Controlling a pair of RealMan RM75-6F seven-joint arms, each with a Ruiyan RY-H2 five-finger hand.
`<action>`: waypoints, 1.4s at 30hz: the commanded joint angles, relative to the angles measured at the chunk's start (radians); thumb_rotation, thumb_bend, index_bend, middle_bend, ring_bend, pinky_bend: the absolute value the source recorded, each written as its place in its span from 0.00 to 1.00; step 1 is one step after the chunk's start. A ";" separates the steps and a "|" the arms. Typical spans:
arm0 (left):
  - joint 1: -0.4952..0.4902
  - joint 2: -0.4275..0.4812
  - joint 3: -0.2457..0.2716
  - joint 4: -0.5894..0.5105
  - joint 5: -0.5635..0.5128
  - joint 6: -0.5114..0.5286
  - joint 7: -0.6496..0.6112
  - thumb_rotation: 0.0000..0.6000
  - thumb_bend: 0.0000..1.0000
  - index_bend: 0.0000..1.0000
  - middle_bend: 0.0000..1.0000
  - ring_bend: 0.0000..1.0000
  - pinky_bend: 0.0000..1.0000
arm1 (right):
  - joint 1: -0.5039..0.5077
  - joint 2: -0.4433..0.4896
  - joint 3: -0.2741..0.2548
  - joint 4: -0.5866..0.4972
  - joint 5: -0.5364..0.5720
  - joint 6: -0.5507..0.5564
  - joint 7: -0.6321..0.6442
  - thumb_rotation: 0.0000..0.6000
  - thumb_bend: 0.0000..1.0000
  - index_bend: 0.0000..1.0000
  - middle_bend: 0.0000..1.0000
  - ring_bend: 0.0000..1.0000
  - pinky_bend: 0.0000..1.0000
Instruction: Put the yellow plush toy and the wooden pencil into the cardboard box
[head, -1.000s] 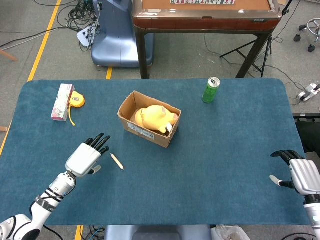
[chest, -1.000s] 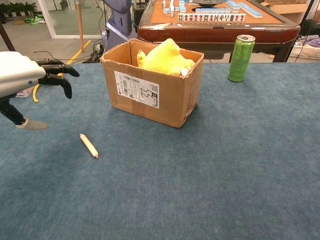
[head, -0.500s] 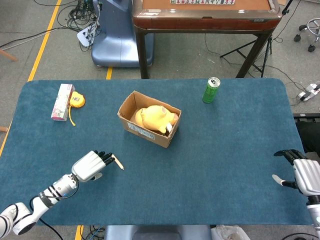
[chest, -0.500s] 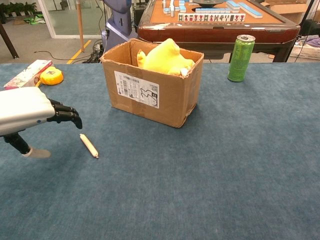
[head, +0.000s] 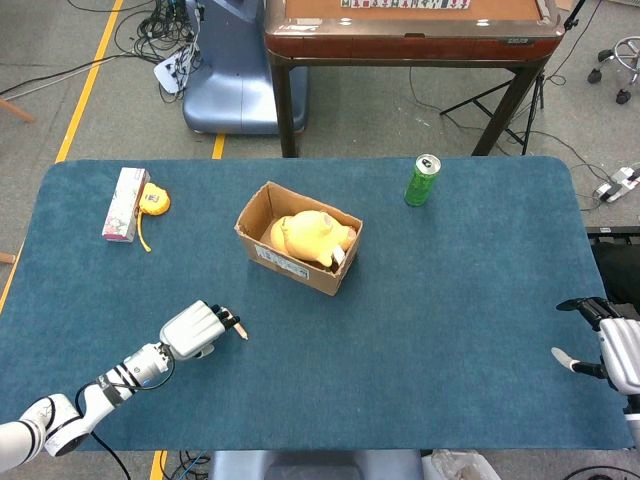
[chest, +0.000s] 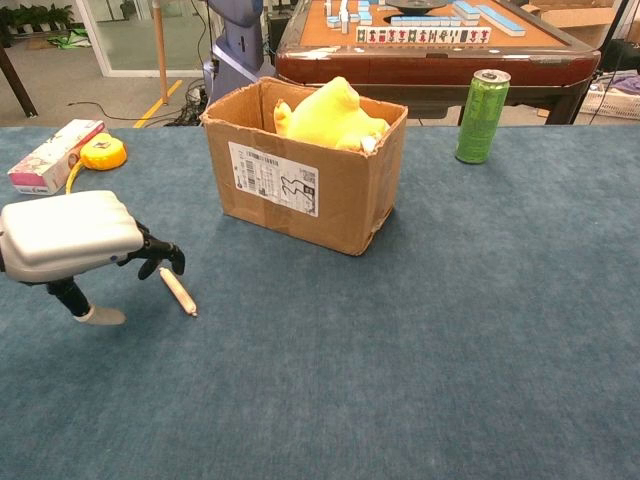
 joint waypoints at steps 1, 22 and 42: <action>-0.013 -0.010 -0.013 0.004 -0.008 -0.015 0.017 1.00 0.17 0.35 0.50 0.56 0.75 | 0.000 0.001 0.001 0.001 0.001 -0.002 0.003 1.00 0.15 0.35 0.36 0.24 0.47; -0.093 -0.037 -0.023 0.019 0.013 -0.100 0.109 1.00 0.20 0.41 0.94 0.84 0.98 | 0.003 0.003 0.002 0.006 0.001 -0.011 0.016 1.00 0.15 0.35 0.36 0.24 0.47; -0.107 -0.069 -0.045 0.038 -0.046 -0.152 0.188 1.00 0.24 0.47 0.88 0.81 0.95 | 0.005 0.004 0.003 0.006 0.003 -0.016 0.019 1.00 0.14 0.35 0.36 0.24 0.47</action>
